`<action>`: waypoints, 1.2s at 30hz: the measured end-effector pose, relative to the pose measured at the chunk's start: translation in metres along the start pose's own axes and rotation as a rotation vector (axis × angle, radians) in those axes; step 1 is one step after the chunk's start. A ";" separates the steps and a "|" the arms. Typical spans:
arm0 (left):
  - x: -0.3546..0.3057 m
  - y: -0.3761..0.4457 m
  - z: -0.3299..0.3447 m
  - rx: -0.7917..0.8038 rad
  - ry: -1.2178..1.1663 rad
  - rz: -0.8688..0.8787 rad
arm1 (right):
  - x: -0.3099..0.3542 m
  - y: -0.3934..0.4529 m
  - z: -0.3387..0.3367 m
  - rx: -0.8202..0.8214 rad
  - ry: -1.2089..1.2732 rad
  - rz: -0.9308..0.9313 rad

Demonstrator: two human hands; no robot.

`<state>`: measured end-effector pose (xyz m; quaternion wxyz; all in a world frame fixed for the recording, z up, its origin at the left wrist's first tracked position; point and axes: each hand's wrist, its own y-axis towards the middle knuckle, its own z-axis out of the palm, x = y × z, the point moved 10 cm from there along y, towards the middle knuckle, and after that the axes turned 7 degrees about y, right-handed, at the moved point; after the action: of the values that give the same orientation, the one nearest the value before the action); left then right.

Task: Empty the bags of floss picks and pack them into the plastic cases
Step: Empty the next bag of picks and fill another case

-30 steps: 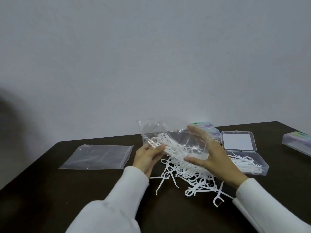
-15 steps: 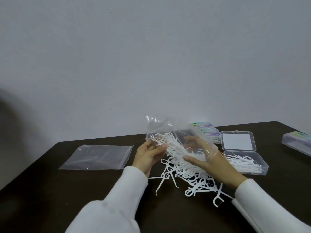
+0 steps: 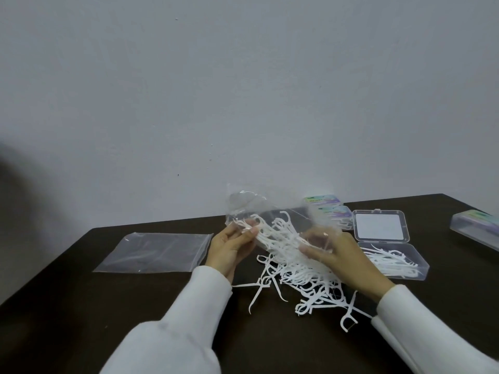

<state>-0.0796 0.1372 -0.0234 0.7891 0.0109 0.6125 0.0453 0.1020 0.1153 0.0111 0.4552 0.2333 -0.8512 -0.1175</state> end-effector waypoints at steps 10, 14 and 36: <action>-0.006 0.014 -0.044 -0.150 -0.128 0.011 | -0.020 0.003 -0.008 -0.051 -0.123 0.064; -0.011 0.016 -0.060 -0.200 -0.211 0.032 | -0.027 0.002 -0.007 -0.033 -0.161 0.106; -0.009 0.006 0.002 0.124 -0.255 -0.036 | 0.016 -0.001 -0.018 -0.124 0.125 -0.103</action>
<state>-0.0806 0.1426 -0.0141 0.8589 0.0542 0.5091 -0.0082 0.1098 0.1068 0.0323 0.5142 0.2550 -0.7992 -0.1785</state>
